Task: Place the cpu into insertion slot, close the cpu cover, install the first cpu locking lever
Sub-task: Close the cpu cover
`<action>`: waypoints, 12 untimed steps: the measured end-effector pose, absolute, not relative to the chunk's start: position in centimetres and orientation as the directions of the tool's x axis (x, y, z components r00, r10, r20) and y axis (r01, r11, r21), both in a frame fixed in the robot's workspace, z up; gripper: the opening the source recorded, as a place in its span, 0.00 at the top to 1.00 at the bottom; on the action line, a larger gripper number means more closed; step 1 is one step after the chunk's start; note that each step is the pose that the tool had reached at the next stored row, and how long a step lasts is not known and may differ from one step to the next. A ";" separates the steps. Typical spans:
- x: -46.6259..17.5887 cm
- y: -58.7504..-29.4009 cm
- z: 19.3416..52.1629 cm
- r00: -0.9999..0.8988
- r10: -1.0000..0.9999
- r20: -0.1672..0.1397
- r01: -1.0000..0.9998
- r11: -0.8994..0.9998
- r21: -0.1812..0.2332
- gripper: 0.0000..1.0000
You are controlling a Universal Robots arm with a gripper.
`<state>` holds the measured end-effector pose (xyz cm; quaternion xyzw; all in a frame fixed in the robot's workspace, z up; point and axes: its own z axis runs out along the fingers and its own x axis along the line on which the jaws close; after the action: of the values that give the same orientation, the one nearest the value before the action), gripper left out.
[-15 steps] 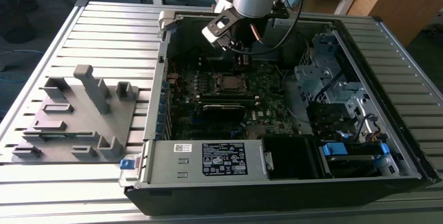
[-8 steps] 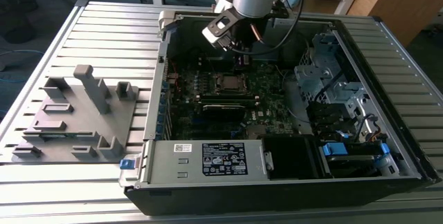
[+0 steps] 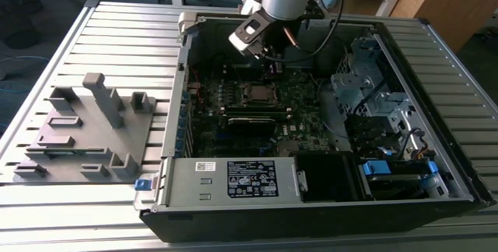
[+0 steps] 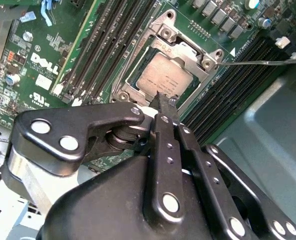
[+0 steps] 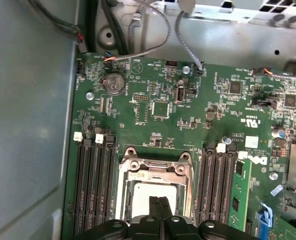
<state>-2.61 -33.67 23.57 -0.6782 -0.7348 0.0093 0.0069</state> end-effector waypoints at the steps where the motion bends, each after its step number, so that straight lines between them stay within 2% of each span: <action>1: -2.6 -33.7 23.6 -0.089 0.996 -0.002 0.996 0.089 -0.023 0.90; 12: -2.6 -33.7 23.6 -0.192 0.981 -0.002 0.981 0.191 -0.023 0.90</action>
<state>-2.61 -33.67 23.56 -0.6358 -0.7718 0.0096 0.0064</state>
